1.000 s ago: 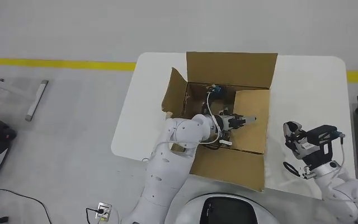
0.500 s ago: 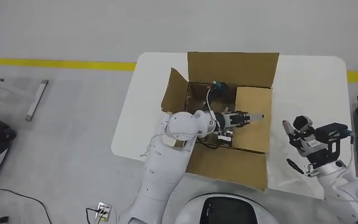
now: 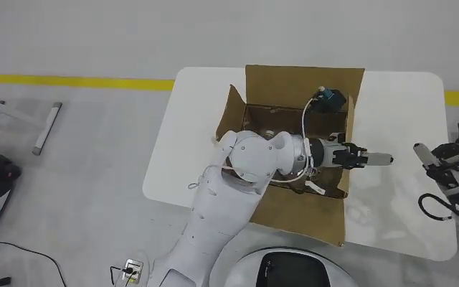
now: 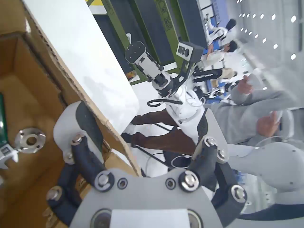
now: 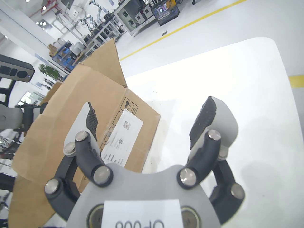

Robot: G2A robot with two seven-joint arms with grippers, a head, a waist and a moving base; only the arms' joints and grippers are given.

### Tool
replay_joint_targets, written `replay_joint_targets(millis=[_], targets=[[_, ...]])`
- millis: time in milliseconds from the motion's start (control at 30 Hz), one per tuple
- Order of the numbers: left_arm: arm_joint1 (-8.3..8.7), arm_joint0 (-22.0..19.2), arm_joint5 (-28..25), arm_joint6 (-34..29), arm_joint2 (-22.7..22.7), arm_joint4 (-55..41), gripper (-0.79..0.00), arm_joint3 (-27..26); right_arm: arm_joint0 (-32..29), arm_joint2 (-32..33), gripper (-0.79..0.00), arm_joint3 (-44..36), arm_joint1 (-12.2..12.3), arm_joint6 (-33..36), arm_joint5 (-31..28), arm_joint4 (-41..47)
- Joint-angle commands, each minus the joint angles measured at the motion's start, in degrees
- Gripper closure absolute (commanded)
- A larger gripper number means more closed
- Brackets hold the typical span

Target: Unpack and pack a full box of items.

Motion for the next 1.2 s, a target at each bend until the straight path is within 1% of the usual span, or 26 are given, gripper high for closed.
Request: replay_joint_targets(millis=[0,100,133,267,300,367,400,433,500,633,700,767,867,933,1033,1067,1100,1167], targets=[[-0.44,-0.3,-0.4,0.6,2.8,-1.3,-0.785,1.2,-0.3,1.3,-0.785,0.5,0.0,2.0,-0.5,7.9],[-0.91,-1.0,-1.1,1.3,6.1,-0.4,-0.785,3.5,-0.8,2.9,-0.785,1.3,-0.1,4.3,-0.4,14.9],[-1.05,-1.2,-1.1,1.6,6.8,-0.2,-0.785,4.4,-0.8,3.5,-0.785,1.5,-0.1,4.9,-0.1,16.0],[-1.53,-1.9,-1.3,1.6,8.8,-1.5,-0.785,6.2,-0.9,4.4,-0.785,2.0,-0.1,6.0,1.4,17.6],[-1.57,-2.0,-1.5,1.5,9.1,-1.6,-0.785,6.4,-1.0,4.6,-0.785,2.0,0.0,6.5,1.5,16.8],[-1.60,-2.3,-1.5,1.4,9.4,-1.4,-0.785,7.0,-1.0,4.2,-0.486,2.0,0.0,6.9,2.1,15.8],[-1.58,-2.4,-1.5,1.4,9.6,-0.9,-0.785,7.4,-0.9,3.9,-0.409,1.9,0.0,7.1,2.0,15.5],[-1.56,-2.5,-1.4,1.5,9.6,-0.6,-0.785,7.7,-1.0,3.5,-0.379,1.7,0.0,7.7,1.8,14.6],[-1.51,-2.5,-1.1,1.5,9.5,-0.8,-0.785,8.0,-0.6,2.5,-0.388,1.4,0.0,7.9,0.9,14.5],[-1.35,-2.6,-0.7,1.3,9.3,-0.5,-0.785,8.4,-0.8,1.3,-0.376,1.0,-0.2,7.6,-1.1,13.6],[-1.30,-2.6,-0.5,1.2,9.3,-0.4,-0.785,8.4,-0.6,0.5,-0.326,1.0,-0.2,8.0,-1.2,13.8],[-1.24,-2.5,-0.5,1.0,9.5,-0.2,-0.785,8.4,-0.3,-0.3,-0.296,1.0,-0.2,8.4,-1.9,13.6],[-1.13,-2.4,-0.3,1.0,9.6,0.1,-0.785,8.6,-0.1,-1.1,-0.283,0.7,-0.2,8.6,-2.2,13.4],[-1.10,-2.3,-0.1,1.1,9.6,0.0,-0.785,8.6,-0.4,-1.3,-0.259,0.0,-0.2,9.0,-2.6,12.7],[-1.05,-2.2,0.0,1.1,9.7,0.1,-0.785,8.4,-0.4,-1.6,-0.194,0.2,-0.2,9.4,-2.7,11.7],[-1.03,-2.1,0.1,1.1,9.7,0.0,-0.785,8.3,-0.2,-1.8,-0.080,0.5,-0.2,9.5,-2.6,11.4],[-1.00,-2.1,0.2,1.2,9.7,0.0,-0.785,8.2,0.0,-2.0,0.000,0.9,-0.2,9.5,-2.4,11.2],[-0.88,-2.0,0.2,1.6,9.4,0.4,-0.785,7.6,0.5,-2.5,0.000,1.6,-0.2,9.5,-2.2,10.8]])
